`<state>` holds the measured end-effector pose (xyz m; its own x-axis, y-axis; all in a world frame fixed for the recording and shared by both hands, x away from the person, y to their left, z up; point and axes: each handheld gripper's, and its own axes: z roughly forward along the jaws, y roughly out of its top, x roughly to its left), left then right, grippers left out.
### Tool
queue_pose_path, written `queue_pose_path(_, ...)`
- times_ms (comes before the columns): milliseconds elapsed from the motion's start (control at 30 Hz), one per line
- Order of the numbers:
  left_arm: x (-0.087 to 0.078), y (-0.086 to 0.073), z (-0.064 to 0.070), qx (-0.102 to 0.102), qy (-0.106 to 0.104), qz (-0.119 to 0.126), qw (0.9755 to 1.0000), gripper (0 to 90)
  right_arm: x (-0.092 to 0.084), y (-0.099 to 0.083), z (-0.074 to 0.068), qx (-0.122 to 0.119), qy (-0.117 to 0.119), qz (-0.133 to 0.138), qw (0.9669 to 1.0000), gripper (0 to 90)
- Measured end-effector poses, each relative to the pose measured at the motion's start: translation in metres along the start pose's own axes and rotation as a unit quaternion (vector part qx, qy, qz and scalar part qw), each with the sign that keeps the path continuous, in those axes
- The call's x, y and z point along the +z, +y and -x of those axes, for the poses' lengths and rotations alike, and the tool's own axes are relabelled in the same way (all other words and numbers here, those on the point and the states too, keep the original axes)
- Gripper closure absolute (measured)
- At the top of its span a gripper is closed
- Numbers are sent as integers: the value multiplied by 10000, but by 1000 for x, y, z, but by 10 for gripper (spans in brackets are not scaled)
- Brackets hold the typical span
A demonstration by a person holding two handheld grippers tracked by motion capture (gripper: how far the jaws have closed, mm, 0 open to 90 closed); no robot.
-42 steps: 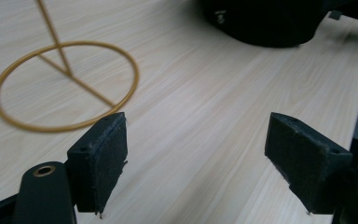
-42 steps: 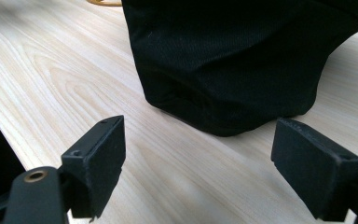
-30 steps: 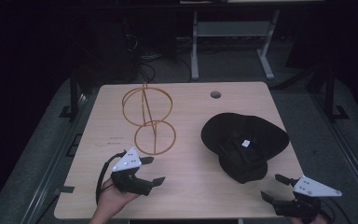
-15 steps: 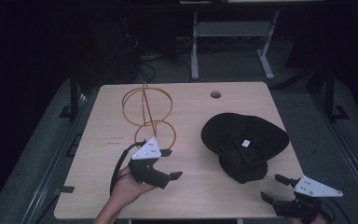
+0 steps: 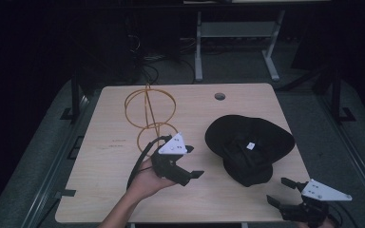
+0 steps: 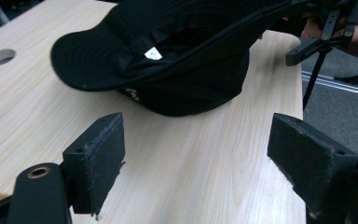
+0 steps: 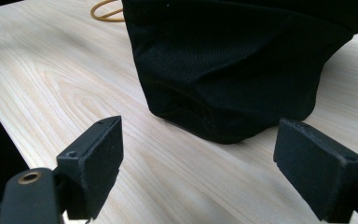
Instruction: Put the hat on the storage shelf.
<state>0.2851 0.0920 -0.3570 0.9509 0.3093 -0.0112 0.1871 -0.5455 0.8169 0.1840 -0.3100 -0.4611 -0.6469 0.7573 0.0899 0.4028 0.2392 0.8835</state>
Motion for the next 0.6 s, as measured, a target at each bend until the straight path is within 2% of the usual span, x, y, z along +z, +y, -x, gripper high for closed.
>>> queue_pose_path(133, 10, 8, -4, 16, -44, -13, 10000, 182, -1, 0, 1, -16, -49, -15, 10000, 153)
queue_pose_path(333, 23, 22, -6, 156, -58, -91, 9998, 196, -2, -1, 2, 18, -33, 31, 10000, 153)
queue_pose_path(400, 27, 27, -6, 224, -3, -181, 9996, 213, -2, -1, 1, 3, -34, 10, 10000, 154)
queue_pose_path(600, 38, 38, -8, 338, -105, -332, 9988, 212, -2, -1, 1, 13, 7, 61, 10000, 154)
